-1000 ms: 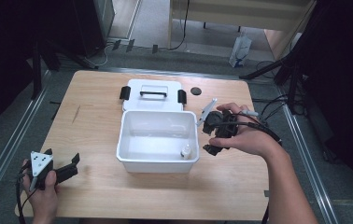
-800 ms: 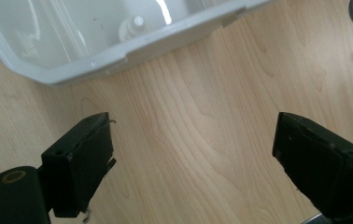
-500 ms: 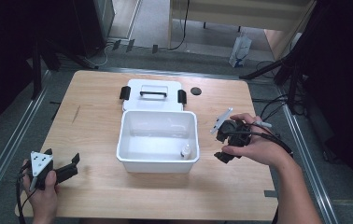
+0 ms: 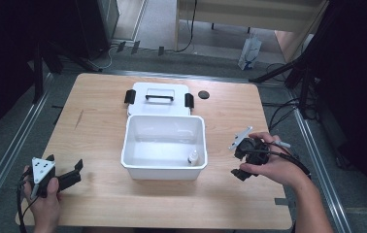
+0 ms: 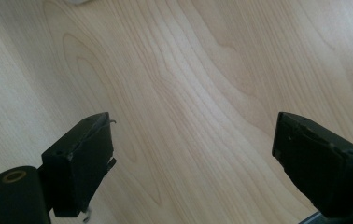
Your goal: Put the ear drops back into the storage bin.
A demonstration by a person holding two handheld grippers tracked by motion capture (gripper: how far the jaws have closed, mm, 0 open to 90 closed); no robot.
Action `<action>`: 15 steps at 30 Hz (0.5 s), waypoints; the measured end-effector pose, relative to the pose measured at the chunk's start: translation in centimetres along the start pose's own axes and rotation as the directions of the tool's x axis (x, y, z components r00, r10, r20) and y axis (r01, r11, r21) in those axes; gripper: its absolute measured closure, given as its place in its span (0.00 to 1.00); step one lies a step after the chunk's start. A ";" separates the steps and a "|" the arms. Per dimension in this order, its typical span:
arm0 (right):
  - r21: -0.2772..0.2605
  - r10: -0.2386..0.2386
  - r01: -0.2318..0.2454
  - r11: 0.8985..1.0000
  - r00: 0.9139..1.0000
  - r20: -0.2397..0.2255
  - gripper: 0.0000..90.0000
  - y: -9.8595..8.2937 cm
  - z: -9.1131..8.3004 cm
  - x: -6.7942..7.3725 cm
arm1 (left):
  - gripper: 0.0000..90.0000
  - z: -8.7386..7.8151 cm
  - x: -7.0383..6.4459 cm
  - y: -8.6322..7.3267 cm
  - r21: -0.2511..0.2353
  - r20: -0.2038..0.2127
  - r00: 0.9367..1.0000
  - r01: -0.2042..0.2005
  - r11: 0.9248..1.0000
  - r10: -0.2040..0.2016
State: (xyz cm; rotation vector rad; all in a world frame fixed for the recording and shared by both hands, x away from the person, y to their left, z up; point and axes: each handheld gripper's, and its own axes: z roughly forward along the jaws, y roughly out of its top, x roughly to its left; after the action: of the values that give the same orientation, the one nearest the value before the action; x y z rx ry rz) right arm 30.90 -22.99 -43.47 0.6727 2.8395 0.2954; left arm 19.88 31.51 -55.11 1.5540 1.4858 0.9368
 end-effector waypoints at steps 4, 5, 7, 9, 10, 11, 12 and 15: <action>-0.008 0.023 -0.023 1.000 1.000 -0.012 0.14 -1.3 1.1 0.3 | 0.08 0.0 0.0 0.0 0.002 0.000 1.000 -0.003 1.000 0.003; -0.009 0.030 -0.030 1.000 0.999 -0.014 0.14 -1.5 1.3 0.4 | 0.08 0.0 0.0 0.0 0.002 -0.001 1.000 -0.003 1.000 0.003; -0.015 0.041 -0.042 0.999 0.999 -0.018 0.14 -2.0 1.7 0.5 | 0.08 0.0 0.0 0.0 0.001 -0.001 1.000 -0.003 1.000 0.003; -0.023 0.052 -0.053 0.998 0.998 -0.020 0.14 -2.6 2.2 0.7 | 0.08 0.0 0.0 0.0 0.001 -0.001 1.000 -0.004 1.000 0.004; -0.026 0.059 -0.060 0.998 0.998 -0.019 0.14 -2.9 2.4 0.8 | 0.08 0.0 0.0 0.0 0.002 -0.001 1.000 -0.005 1.000 0.005; -0.026 0.059 -0.060 0.998 0.998 -0.019 0.14 -2.9 2.4 0.8 | 0.08 0.0 0.0 0.0 0.002 -0.001 1.000 -0.005 1.000 0.005; -0.040 0.067 -0.067 0.997 0.998 -0.018 0.14 -3.4 2.6 0.9 | 0.08 0.0 0.0 0.0 0.002 -0.002 1.000 -0.005 1.000 0.005; -0.071 0.092 -0.093 0.993 0.996 -0.014 0.14 -3.9 2.7 1.1 | 0.08 0.0 0.0 0.0 0.002 -0.001 1.000 -0.005 1.000 0.005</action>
State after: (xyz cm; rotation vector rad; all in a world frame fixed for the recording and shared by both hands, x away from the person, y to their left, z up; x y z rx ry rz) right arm 29.02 -25.53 -47.20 0.7915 2.7972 0.4148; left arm 19.87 31.49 -55.10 1.5594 1.4846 0.9402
